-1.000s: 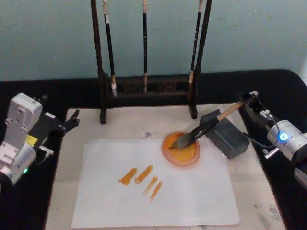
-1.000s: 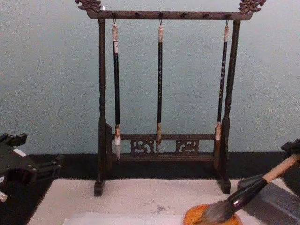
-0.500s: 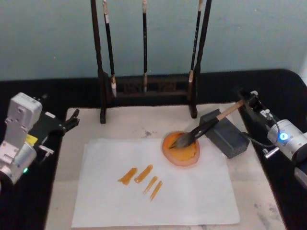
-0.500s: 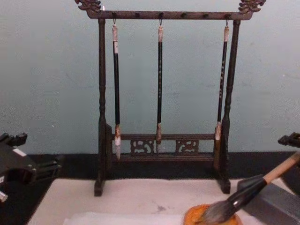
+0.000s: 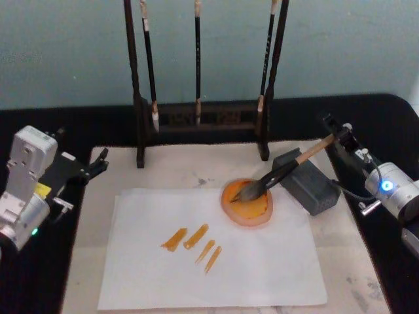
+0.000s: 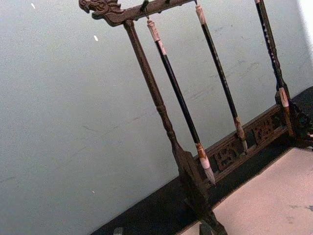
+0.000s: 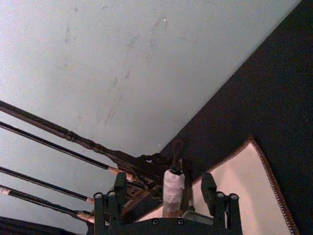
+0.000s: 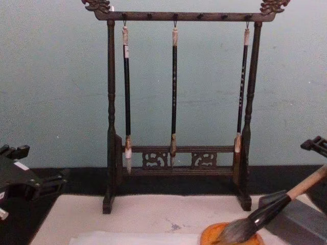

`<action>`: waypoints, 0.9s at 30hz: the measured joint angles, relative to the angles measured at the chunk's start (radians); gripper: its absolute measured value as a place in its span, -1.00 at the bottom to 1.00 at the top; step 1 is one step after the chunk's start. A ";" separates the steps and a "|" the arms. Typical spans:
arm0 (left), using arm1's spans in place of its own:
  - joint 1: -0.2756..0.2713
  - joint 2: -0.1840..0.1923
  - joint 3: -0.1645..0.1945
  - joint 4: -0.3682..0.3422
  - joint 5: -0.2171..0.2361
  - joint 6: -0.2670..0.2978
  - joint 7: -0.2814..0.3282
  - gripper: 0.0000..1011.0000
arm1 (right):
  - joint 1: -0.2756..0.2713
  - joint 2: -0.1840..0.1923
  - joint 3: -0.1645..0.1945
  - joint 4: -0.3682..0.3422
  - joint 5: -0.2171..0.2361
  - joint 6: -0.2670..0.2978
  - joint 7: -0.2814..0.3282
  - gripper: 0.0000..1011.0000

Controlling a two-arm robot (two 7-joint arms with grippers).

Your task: Pick up the brush from the inkstone, write on the paper, then place the brush back to its original position.

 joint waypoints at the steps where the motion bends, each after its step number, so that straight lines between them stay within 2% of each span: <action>1: 0.000 0.000 0.000 0.000 0.000 0.000 0.000 1.00 | -0.006 0.003 0.000 -0.012 0.000 -0.003 -0.005 0.97; 4: 0.000 0.000 0.000 0.000 0.000 0.000 0.000 1.00 | -0.016 0.008 0.000 -0.033 0.002 -0.004 -0.018 0.98; 13: 0.000 0.000 0.000 0.000 0.000 0.000 0.000 1.00 | -0.073 0.039 0.000 -0.146 0.015 -0.039 -0.127 0.98; 18: 0.000 0.000 0.000 0.000 0.000 0.000 0.000 1.00 | -0.119 0.066 -0.003 -0.222 -0.027 -0.091 -0.185 0.98; 19: 0.000 0.000 0.000 0.000 0.000 0.000 0.000 1.00 | -0.126 0.071 -0.003 -0.235 -0.038 -0.099 -0.193 0.98; 22: 0.000 0.000 0.000 0.000 0.000 0.000 0.000 1.00 | -0.156 0.093 -0.008 -0.289 -0.109 -0.134 -0.232 0.98; 23: 0.000 0.000 0.000 0.000 0.000 0.000 0.000 1.00 | -0.171 0.107 -0.015 -0.318 -0.156 -0.153 -0.254 0.98; 24: 0.000 0.000 0.000 0.000 0.000 0.000 0.000 1.00 | -0.171 0.107 -0.015 -0.318 -0.156 -0.153 -0.254 0.98; 27: 0.000 0.000 0.000 0.000 0.000 0.000 0.000 1.00 | -0.202 0.141 -0.036 -0.382 -0.277 -0.196 -0.298 0.98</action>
